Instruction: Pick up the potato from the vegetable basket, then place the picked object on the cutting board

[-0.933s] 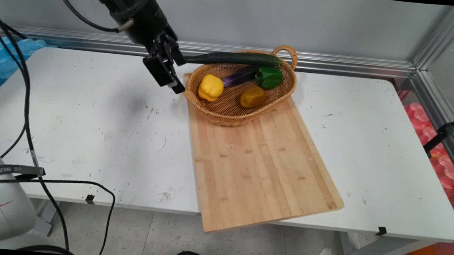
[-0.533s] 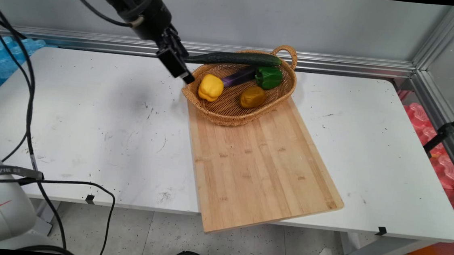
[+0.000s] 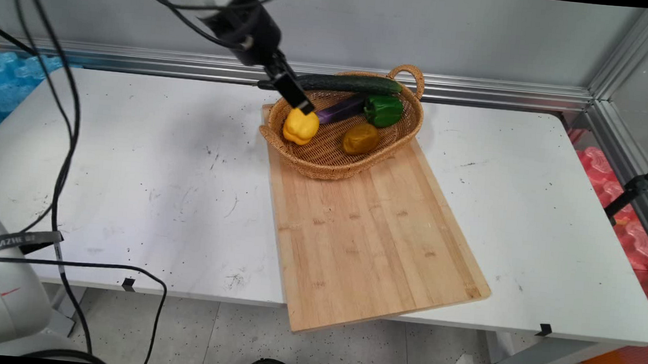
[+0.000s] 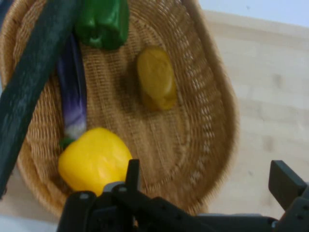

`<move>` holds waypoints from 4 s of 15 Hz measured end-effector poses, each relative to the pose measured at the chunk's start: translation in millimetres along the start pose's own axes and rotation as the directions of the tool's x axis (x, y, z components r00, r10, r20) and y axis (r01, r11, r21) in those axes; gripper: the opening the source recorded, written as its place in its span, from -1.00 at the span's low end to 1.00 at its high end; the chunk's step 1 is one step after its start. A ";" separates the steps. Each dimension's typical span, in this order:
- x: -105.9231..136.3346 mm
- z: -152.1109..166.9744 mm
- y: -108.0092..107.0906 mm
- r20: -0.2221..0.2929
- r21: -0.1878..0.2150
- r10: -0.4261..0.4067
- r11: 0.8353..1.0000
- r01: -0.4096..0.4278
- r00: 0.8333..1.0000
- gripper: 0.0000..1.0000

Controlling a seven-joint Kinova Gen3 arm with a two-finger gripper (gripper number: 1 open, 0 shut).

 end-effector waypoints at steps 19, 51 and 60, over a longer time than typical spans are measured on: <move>52.1 199.3 -20.2 0.037 0.047 -0.136 0.990 0.134 0.990 1.00; 103.9 85.7 91.4 0.010 -0.154 0.284 0.948 -0.279 0.959 -1.00; 101.8 132.4 127.3 0.005 -0.236 0.399 0.891 -0.387 0.917 -1.00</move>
